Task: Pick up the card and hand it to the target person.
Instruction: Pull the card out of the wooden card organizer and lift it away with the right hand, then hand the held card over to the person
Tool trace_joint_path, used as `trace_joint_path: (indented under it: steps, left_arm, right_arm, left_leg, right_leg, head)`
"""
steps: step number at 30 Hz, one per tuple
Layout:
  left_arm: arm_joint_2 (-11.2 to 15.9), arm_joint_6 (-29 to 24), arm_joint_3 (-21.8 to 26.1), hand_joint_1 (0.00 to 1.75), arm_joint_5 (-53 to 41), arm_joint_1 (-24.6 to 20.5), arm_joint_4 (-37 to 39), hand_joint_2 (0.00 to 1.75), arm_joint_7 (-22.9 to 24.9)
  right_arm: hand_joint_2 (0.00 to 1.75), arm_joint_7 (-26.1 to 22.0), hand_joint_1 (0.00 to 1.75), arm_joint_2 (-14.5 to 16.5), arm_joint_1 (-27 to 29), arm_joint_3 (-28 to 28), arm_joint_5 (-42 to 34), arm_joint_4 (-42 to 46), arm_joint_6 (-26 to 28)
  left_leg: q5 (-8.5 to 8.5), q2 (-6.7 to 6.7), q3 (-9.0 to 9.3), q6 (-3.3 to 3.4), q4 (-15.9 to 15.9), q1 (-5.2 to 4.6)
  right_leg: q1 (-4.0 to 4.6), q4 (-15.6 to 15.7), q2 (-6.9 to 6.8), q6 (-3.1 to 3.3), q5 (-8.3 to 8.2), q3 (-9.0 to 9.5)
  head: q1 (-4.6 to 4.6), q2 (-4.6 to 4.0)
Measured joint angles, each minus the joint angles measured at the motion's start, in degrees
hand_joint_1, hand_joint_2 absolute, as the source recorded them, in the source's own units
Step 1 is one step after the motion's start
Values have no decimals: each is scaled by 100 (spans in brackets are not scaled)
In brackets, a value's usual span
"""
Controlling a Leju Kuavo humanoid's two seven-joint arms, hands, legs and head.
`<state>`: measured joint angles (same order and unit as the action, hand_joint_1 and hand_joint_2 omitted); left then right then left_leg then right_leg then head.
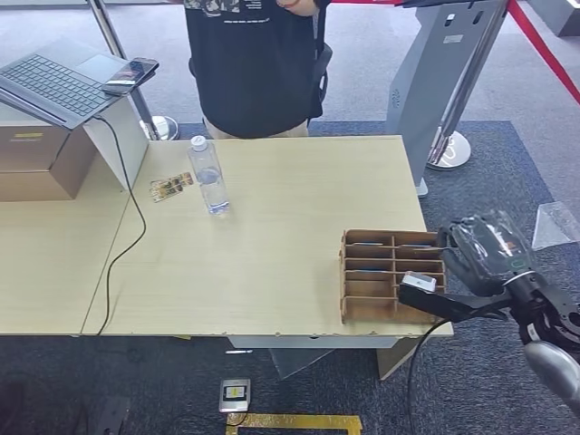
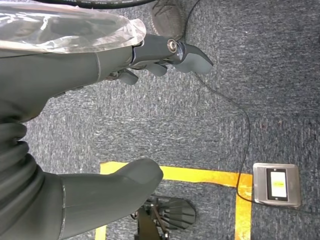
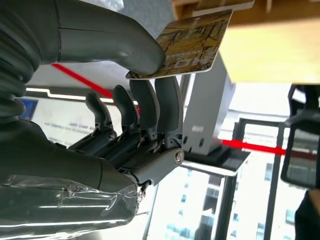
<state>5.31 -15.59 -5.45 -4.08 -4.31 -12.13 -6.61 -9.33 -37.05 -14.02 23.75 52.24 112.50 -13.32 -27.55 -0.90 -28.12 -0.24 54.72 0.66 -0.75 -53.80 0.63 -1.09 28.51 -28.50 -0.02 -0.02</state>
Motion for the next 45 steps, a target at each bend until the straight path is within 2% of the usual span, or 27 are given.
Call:
trace_joint_path:
  steps: [3, 5, 12, 17, 24, 30, 41, 44, 45]
  left_arm:
    - [1, -2, -22, 0, 9, 0, 0, 175, -1]
    - [2, -2, -27, 0, 12, 0, 0, 175, -1]
    - [-2, -19, -59, 0, -16, -2, 0, 175, -21]
    - [-25, -30, -66, 0, -43, -21, 0, 175, -120]
    - [-33, -11, -169, 0, -140, -27, 0, 175, -156]
    - [-36, -7, -225, 0, -139, -48, 0, 175, -156]
    - [-42, -13, -330, 0, -120, -42, 0, 175, -137]
    - [-42, -15, -348, 0, -109, -39, 0, 175, -137]
    - [-42, -15, -352, 0, -108, -38, 1, 175, -137]
  right_arm:
    - [175, 73, 165, -101, -118, -45, 4, 129, 89]
    - [175, 134, 175, -142, -175, -83, 92, 208, 246]
    - [175, 286, 175, -120, -557, -26, 1285, 221, 1372]
    - [175, 259, 173, 146, -1079, 341, 2037, -213, 2024]
    - [175, 184, 167, 580, -1897, 904, 2006, -1107, 2267]
    - [175, 56, 175, 932, -2544, 1239, 1710, -2100, 2599]
    - [175, 109, 172, 1332, -3007, 1585, 1599, -3401, 2780]
    - [175, 210, 166, 1430, -3095, 1655, 1650, -3701, 2781]
    - [175, 238, 151, 1462, -3114, 1675, 1656, -3789, 2784]
  left_leg:
    - [0, 0, -1, 0, 0, 0]
    - [0, 0, -1, 0, 0, 0]
    - [0, 0, -10, 0, -3, 0]
    - [5, -1, -11, 6, -3, 1]
    - [7, -3, -13, 8, -3, 0]
    - [8, -9, -15, 10, -1, 0]
    - [8, -17, -17, 10, -1, 0]
    - [8, -18, -16, 10, -1, 0]
    - [8, -18, -16, 10, -1, 0]
  right_leg:
    - [-1, 0, 0, 0, 0, 0]
    - [-1, 0, 0, 0, 0, 0]
    - [0, -1, 0, 0, 0, 2]
    - [1, -1, -2, -2, -2, 2]
    - [1, -1, -3, -3, -4, 1]
    - [0, -1, -4, -3, -4, 1]
    - [0, 0, -17, -3, -4, 1]
    - [1, 0, -18, -4, -4, 1]
    - [1, 0, -18, -4, -4, 1]
  head:
    - [-1, 0]
    - [-1, 0]
    - [-1, 0]
    - [-1, 0]
    - [-2, 0]
    - [-2, 0]
    - [-1, 0]
    - [-2, 0]
    - [-2, 0]
